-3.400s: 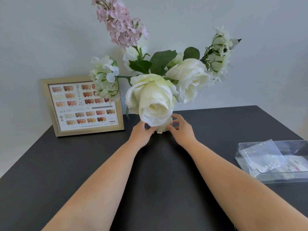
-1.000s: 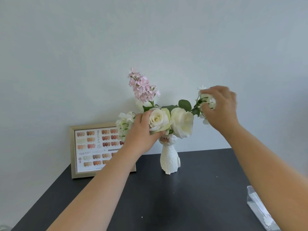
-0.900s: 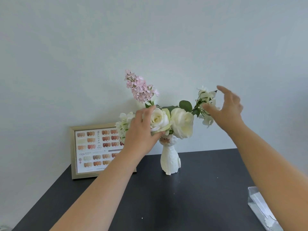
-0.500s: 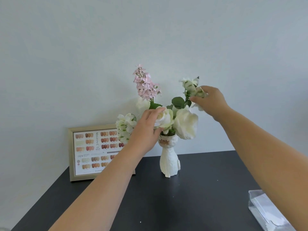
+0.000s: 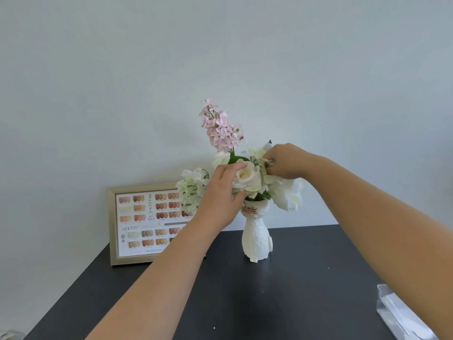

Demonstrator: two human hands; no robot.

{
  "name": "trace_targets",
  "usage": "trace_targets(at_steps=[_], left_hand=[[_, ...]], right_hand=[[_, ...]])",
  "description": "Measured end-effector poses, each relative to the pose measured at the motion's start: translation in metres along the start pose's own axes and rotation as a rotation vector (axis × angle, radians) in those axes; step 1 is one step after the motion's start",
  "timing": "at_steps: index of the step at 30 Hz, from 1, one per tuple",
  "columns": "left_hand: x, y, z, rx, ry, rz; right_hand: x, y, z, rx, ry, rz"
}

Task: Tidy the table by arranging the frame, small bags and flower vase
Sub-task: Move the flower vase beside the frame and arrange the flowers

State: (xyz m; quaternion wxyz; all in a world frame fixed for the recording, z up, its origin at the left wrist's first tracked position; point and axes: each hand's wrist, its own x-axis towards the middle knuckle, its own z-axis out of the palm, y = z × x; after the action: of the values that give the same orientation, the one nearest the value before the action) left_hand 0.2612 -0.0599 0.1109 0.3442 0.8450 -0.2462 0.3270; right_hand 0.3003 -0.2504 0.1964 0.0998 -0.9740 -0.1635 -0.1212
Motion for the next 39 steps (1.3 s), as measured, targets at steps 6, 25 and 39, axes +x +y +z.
trace_targets(at_steps=[6,25,39], left_hand=[[-0.013,0.006,-0.009,0.126,-0.04,0.055],[-0.019,-0.058,-0.012,0.019,0.243,-0.182],[-0.019,-0.056,-0.009,-0.013,-0.153,-0.062]], right_hand=[[-0.011,0.005,-0.006,0.097,-0.063,0.06],[-0.05,-0.029,0.053,-0.2,0.273,-0.369],[-0.056,-0.019,0.057,0.099,0.394,-0.412]])
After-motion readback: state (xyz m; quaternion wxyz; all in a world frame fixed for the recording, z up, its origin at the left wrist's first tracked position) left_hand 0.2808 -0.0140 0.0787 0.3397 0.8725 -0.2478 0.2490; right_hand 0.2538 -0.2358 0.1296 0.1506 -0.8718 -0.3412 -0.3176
